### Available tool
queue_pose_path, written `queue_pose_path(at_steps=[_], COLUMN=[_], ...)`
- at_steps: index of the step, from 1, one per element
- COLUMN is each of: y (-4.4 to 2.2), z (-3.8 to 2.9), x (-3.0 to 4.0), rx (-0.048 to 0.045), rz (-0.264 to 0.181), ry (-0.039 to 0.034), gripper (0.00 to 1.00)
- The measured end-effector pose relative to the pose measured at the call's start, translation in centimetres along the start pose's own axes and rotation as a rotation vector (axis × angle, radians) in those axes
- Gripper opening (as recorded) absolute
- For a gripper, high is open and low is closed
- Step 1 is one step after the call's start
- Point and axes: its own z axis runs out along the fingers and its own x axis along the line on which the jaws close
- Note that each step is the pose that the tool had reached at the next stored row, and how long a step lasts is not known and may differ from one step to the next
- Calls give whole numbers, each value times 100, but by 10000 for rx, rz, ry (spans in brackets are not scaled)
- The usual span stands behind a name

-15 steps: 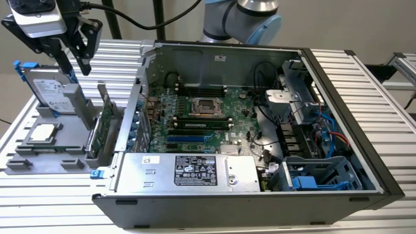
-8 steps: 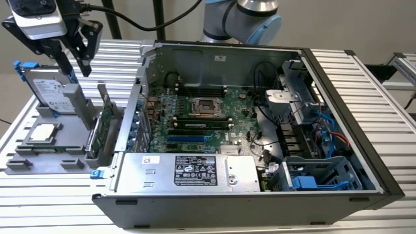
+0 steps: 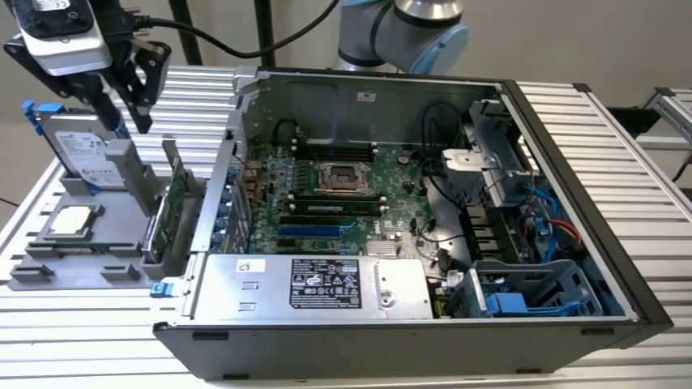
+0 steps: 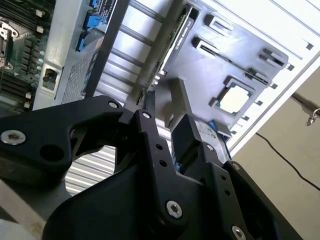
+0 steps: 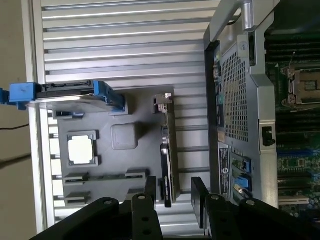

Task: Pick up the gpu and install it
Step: 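Pick up the gpu and move the gpu toward the slot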

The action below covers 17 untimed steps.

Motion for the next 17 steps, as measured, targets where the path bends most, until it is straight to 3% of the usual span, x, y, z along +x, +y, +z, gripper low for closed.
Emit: queue_pose_path(at_steps=[8,17], y=[-67,-98], z=[48,106], x=[-5,-4], rx=[-2,0], rz=[-42,-77], ry=[0,3], gripper=[100,100])
